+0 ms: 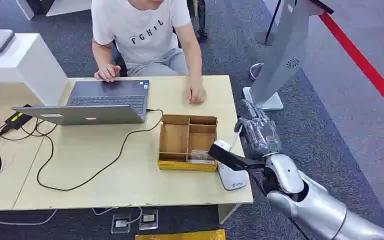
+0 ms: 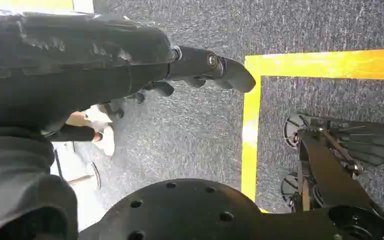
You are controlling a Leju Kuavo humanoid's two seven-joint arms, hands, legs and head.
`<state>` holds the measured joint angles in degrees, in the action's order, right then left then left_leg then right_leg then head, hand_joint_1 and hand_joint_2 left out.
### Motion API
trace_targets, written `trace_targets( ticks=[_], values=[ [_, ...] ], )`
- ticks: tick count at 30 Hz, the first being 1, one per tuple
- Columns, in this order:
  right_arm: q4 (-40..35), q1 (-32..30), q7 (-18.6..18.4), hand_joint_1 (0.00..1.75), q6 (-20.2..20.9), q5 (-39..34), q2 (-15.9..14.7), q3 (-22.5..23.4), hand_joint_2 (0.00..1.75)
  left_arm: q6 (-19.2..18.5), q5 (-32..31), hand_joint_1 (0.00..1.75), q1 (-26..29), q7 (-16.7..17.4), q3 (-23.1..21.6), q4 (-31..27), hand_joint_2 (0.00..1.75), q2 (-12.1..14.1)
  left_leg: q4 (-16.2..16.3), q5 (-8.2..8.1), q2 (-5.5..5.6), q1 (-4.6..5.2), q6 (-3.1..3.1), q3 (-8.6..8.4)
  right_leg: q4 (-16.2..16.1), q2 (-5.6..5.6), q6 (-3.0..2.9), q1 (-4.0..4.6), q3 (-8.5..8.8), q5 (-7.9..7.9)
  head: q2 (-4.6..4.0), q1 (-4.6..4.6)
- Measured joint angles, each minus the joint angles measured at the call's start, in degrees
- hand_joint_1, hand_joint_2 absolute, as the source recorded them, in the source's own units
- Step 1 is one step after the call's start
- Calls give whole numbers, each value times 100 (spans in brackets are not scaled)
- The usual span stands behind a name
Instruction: Pass the card to the sensor for recognition and then transmit it.
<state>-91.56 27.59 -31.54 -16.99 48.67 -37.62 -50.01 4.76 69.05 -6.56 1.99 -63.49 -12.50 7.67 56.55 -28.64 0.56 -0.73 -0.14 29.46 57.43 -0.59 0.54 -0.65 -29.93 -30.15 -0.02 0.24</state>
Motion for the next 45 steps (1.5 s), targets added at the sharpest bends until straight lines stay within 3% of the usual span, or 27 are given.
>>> trace_targets(
  ticks=[23,36,45],
  values=[
    [-9,-1185,181,175,-142,-122,179,162,175,39,59,0,0,22,0,0,0,-15,0,0,0,0,0,0,0,0,0,0,0,0,0,0],
    [9,-1294,232,175,-103,-413,275,267,175,37,46,0,-2,11,0,0,0,-15,0,0,-1,0,0,0,0,1,0,0,1,0,0,0],
    [212,-1090,361,175,372,-910,328,317,175,17,-28,0,-9,11,-39,0,0,-15,0,0,-1,0,0,1,1,0,0,0,1,0,0,0]
  ],
)
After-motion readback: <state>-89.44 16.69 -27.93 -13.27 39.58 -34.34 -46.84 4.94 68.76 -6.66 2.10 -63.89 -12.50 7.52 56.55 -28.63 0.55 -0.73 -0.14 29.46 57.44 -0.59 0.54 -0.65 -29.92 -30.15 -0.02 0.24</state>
